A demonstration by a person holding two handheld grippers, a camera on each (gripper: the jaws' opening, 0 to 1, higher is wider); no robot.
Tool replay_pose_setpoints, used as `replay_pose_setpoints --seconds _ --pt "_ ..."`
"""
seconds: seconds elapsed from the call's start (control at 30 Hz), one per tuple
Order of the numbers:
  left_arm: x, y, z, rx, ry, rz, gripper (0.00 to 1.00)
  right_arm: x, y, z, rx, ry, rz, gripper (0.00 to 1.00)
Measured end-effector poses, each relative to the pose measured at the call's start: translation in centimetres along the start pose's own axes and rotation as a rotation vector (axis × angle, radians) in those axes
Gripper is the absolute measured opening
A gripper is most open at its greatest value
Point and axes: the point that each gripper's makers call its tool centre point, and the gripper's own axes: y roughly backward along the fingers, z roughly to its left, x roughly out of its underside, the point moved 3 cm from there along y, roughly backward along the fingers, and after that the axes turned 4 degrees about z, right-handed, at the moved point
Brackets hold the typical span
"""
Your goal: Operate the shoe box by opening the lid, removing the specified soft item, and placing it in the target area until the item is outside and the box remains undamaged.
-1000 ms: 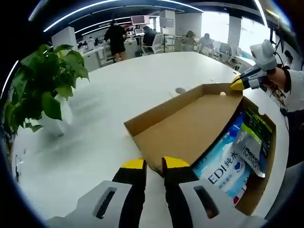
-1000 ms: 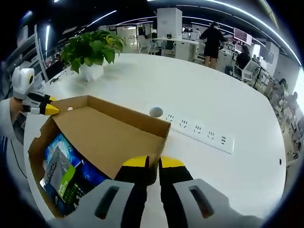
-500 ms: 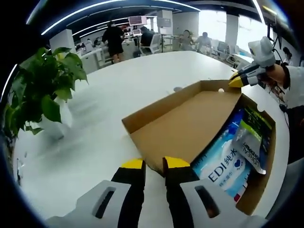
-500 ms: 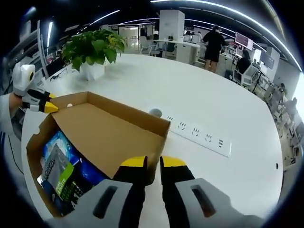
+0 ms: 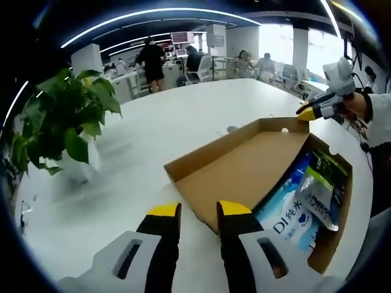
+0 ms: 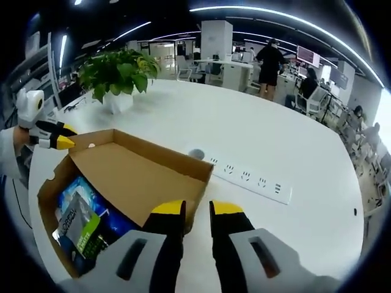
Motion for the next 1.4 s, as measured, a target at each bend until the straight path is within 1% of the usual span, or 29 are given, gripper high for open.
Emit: replay_pose_setpoints --seconds 0.13,0.23,0.33,0.47,0.67,0.83,0.97,1.03,1.1,1.17,1.3,1.4 --pt "-0.5 0.5 -0.3 0.004 0.001 -0.036 0.25 -0.3 0.4 0.1 -0.012 -0.023 -0.024 0.18" --pt "-0.8 0.9 -0.6 0.011 0.006 -0.059 0.27 -0.3 0.9 0.4 -0.022 -0.020 -0.036 0.20" --pt "-1.0 1.2 -0.8 0.021 0.006 -0.077 0.28 -0.4 1.3 0.8 -0.039 -0.019 -0.047 0.25" --pt "-1.2 1.6 -1.2 0.038 0.015 -0.100 0.31 -0.7 1.9 1.3 -0.068 -0.014 -0.069 0.32" --pt "-1.4 2.5 -2.0 0.079 0.018 -0.132 0.35 -0.8 2.8 2.1 -0.106 -0.008 -0.091 0.37" --pt "-1.6 3.2 -2.7 0.108 0.011 -0.169 0.39 -0.7 3.8 2.8 -0.129 -0.001 -0.110 0.39" --pt "-1.7 3.6 -3.1 0.130 0.022 -0.185 0.40 -0.6 4.5 3.4 -0.142 0.004 -0.123 0.39" --pt "-1.6 3.9 -3.4 0.131 0.015 -0.192 0.42 -0.6 4.9 3.8 -0.149 0.007 -0.131 0.40" --pt "-1.7 4.2 -3.8 0.144 0.014 -0.203 0.42 -0.6 5.4 4.2 -0.158 0.009 -0.141 0.40" --pt "-2.0 4.6 -4.3 0.158 0.007 -0.220 0.43 -0.7 5.5 4.2 -0.164 0.009 -0.147 0.40" --pt "-2.5 5.4 -5.3 0.189 0.002 -0.258 0.44 -0.6 6.6 5.2 -0.187 0.008 -0.167 0.41" --pt "-2.7 5.8 -5.8 0.205 -0.005 -0.271 0.45 -0.3 7.2 5.9 -0.200 0.011 -0.173 0.42"
